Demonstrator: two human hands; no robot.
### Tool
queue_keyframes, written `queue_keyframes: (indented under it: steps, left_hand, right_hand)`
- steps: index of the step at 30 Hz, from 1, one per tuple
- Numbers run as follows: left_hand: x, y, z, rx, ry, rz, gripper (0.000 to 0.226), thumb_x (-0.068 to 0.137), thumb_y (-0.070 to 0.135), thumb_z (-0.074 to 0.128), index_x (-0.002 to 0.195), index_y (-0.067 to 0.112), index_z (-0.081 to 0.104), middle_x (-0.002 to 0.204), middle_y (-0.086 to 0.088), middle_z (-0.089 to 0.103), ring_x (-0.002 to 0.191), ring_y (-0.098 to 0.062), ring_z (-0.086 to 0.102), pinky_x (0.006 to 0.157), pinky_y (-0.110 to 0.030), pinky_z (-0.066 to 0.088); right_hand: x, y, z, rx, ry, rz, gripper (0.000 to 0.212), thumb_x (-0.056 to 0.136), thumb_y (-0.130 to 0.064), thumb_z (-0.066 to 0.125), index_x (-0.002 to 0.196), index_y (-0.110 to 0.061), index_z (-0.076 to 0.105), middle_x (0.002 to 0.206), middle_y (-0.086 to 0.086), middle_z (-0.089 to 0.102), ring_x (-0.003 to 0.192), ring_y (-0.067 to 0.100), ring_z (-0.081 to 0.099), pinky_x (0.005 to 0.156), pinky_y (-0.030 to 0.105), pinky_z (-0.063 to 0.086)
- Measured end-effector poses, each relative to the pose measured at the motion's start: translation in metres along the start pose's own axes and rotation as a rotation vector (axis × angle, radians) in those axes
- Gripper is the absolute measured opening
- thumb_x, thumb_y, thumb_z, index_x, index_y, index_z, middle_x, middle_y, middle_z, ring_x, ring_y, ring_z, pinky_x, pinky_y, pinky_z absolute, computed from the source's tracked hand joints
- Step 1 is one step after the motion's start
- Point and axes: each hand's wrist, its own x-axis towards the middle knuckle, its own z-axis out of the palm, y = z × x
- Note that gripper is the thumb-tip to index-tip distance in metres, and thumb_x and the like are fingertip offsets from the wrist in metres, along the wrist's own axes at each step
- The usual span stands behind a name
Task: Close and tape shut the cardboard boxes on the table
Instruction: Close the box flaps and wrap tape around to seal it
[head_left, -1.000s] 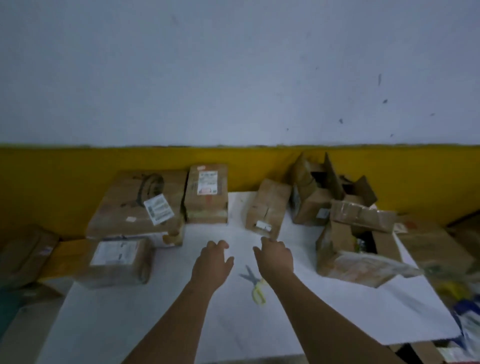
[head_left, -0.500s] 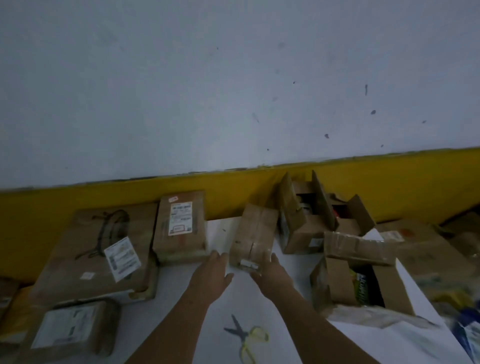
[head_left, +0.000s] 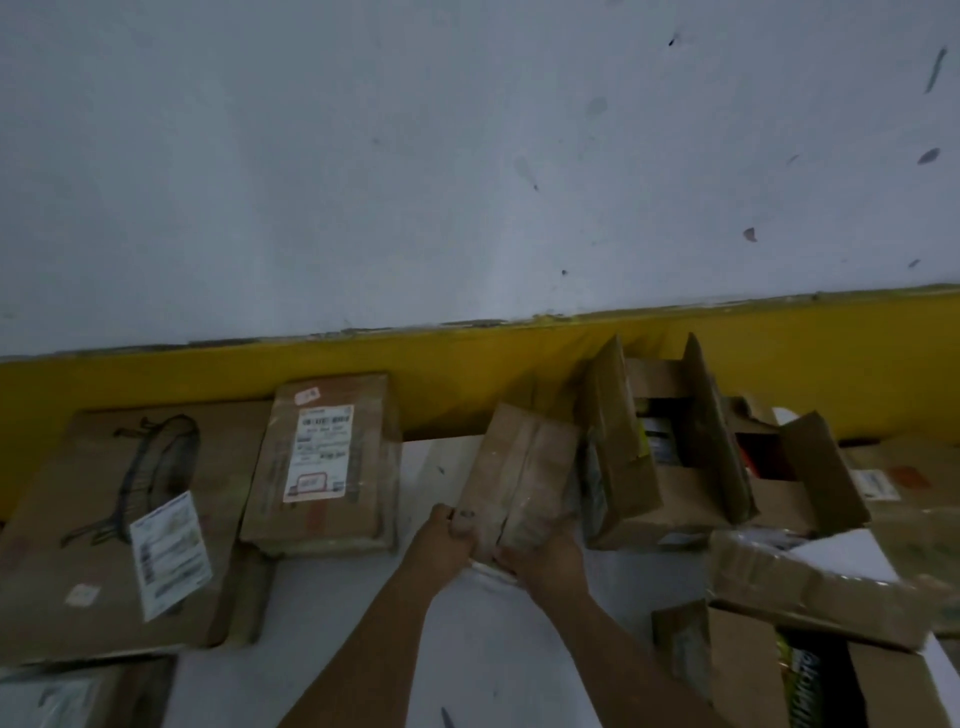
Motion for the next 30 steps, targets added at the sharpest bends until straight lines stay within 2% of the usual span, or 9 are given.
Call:
queue_keyframes:
  steps: [5, 10, 14, 16, 19, 23, 25, 28, 30]
  left_hand:
    - [-0.019, 0.012, -0.017, -0.492, 0.072, -0.044, 0.035, 0.090, 0.027, 0.069, 0.112, 0.015, 0.044, 0.101, -0.007, 0.058, 0.083, -0.018, 0.060, 0.079, -0.036, 0.053]
    - [-0.076, 0.027, -0.050, -0.827, 0.113, 0.076, 0.049, 0.082, 0.023, 0.077, 0.119, 0.018, 0.045, 0.103, -0.001, 0.064, 0.086, -0.019, 0.066, 0.081, -0.041, 0.057]
    - [-0.142, 0.026, -0.088, -1.054, -0.089, 0.248, 0.061, 0.074, 0.030, 0.082, 0.129, 0.027, 0.056, 0.121, -0.005, 0.069, 0.108, -0.026, 0.068, 0.095, -0.053, 0.052]
    - [-0.179, 0.025, -0.102, -1.092, -0.121, 0.345, 0.055, 0.079, 0.027, 0.077, 0.130, 0.024, 0.055, 0.122, -0.007, 0.068, 0.110, -0.025, 0.067, 0.095, -0.051, 0.053]
    - [-0.232, 0.022, -0.128, -1.128, -0.076, 0.419, 0.050, 0.083, 0.017, 0.068, 0.130, 0.018, 0.051, 0.103, -0.001, 0.074, 0.089, -0.016, 0.072, 0.075, -0.037, 0.057]
    - [-0.300, 0.008, -0.165, -1.059, -0.068, 0.473, 0.046, 0.085, 0.015, 0.070, 0.128, 0.021, 0.052, 0.106, -0.004, 0.073, 0.094, -0.023, 0.070, 0.091, -0.052, 0.054]
    - [-0.328, 0.003, -0.178, -0.978, 0.029, 0.516, 0.039, 0.087, 0.021, 0.070, 0.122, 0.026, 0.055, 0.110, -0.006, 0.070, 0.096, -0.026, 0.070, 0.092, -0.052, 0.054]
    - [-0.359, -0.007, -0.188, -0.976, 0.055, 0.559, 0.055, 0.084, 0.030, 0.072, 0.134, 0.026, 0.049, 0.116, -0.007, 0.069, 0.098, -0.029, 0.070, 0.089, -0.057, 0.054]
    - [-0.375, -0.013, -0.191, -0.986, 0.049, 0.592, 0.060, 0.080, 0.036, 0.075, 0.134, 0.030, 0.049, 0.116, -0.005, 0.070, 0.101, -0.029, 0.070, 0.091, -0.059, 0.053]
  right_hand:
    - [-0.011, -0.017, -0.016, 0.173, -0.105, -0.070, 0.040, 0.076, -0.018, 0.085, 0.106, -0.018, 0.059, 0.109, 0.006, 0.067, 0.098, 0.022, 0.065, 0.089, 0.038, 0.055]
    - [-0.064, -0.048, -0.049, 0.434, -0.212, -0.127, 0.069, 0.073, -0.016, 0.086, 0.132, -0.011, 0.050, 0.117, 0.006, 0.066, 0.101, 0.021, 0.068, 0.078, 0.029, 0.058]
    - [-0.127, -0.079, -0.070, 0.544, -0.309, -0.200, 0.086, 0.064, -0.046, 0.085, 0.136, -0.030, 0.042, 0.127, -0.001, 0.061, 0.111, 0.022, 0.063, 0.098, 0.043, 0.052]
    - [-0.168, -0.093, -0.068, 0.588, -0.340, -0.272, 0.076, 0.067, -0.045, 0.081, 0.135, -0.030, 0.050, 0.122, -0.003, 0.068, 0.108, 0.020, 0.067, 0.093, 0.042, 0.055]
    - [-0.224, -0.108, -0.062, 0.626, -0.326, -0.410, 0.073, 0.069, -0.038, 0.079, 0.136, -0.030, 0.052, 0.119, -0.002, 0.070, 0.100, 0.017, 0.071, 0.077, 0.031, 0.057]
    - [-0.294, -0.116, -0.055, 0.597, -0.326, -0.579, 0.058, 0.084, -0.020, 0.073, 0.137, -0.031, 0.052, 0.120, 0.002, 0.070, 0.106, 0.021, 0.069, 0.084, 0.034, 0.056]
    - [-0.323, -0.120, -0.052, 0.563, -0.346, -0.620, 0.056, 0.084, -0.025, 0.075, 0.136, -0.032, 0.053, 0.120, 0.003, 0.070, 0.109, 0.024, 0.068, 0.093, 0.040, 0.054]
    - [-0.359, -0.123, -0.052, 0.580, -0.379, -0.637, 0.069, 0.079, -0.046, 0.075, 0.140, -0.027, 0.049, 0.124, 0.003, 0.068, 0.113, 0.023, 0.066, 0.101, 0.043, 0.050]
    - [-0.380, -0.128, -0.056, 0.572, -0.370, -0.646, 0.055, 0.087, -0.055, 0.064, 0.133, -0.026, 0.054, 0.114, -0.009, 0.072, 0.105, 0.009, 0.069, 0.091, 0.031, 0.056]
